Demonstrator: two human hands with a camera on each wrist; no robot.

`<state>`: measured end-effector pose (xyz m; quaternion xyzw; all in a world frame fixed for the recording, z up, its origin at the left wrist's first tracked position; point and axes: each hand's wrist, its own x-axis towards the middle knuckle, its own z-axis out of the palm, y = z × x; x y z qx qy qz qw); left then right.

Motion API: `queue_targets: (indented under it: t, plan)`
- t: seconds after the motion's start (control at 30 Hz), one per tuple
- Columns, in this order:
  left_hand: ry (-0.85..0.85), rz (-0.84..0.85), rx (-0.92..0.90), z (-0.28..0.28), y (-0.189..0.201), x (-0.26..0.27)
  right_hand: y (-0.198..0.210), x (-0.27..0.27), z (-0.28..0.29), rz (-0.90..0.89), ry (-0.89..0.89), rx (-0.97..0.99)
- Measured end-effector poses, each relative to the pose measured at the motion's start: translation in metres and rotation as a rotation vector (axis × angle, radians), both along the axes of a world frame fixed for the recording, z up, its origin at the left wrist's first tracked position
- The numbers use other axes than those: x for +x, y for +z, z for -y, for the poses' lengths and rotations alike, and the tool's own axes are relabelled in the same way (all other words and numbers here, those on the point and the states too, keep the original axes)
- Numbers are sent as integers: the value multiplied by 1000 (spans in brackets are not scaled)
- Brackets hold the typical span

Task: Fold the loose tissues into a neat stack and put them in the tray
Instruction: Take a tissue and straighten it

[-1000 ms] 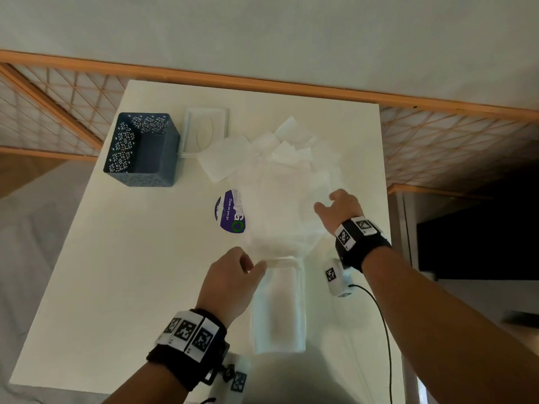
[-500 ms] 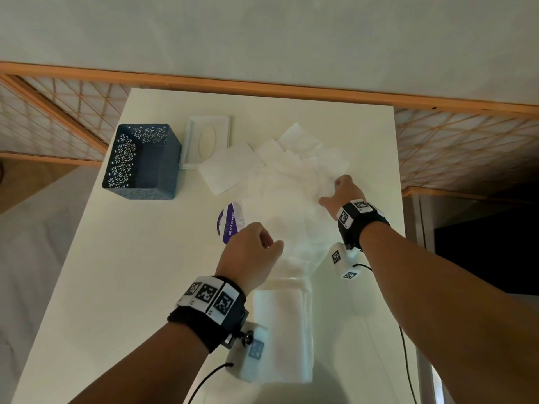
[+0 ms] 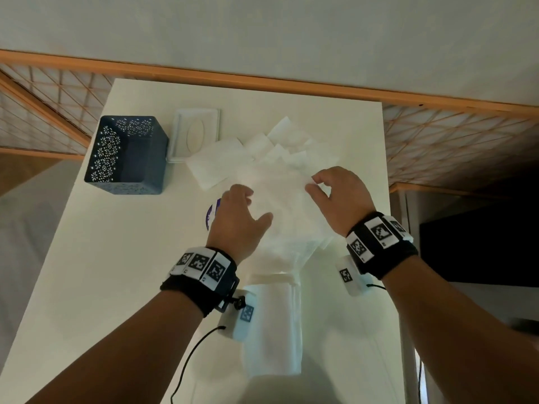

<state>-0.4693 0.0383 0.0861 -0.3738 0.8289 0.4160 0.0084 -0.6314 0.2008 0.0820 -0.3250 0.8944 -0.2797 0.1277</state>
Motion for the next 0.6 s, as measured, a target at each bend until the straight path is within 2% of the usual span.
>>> queue_targets:
  t: [0.17,0.3,0.47,0.6]
  plan:
    - [-155,-122,-84,10,12,-13,23,14,-10,17,40,-109]
    - [-262,-94,-61,12,11,-21,35,16,-9,86,26,-182]
    - [-199,-90,-106,12,10,-19,40,15,-11,73,0,-186]
    - [-161,-109,-41,18,10,-8,46,12,-14,89,-61,-198]
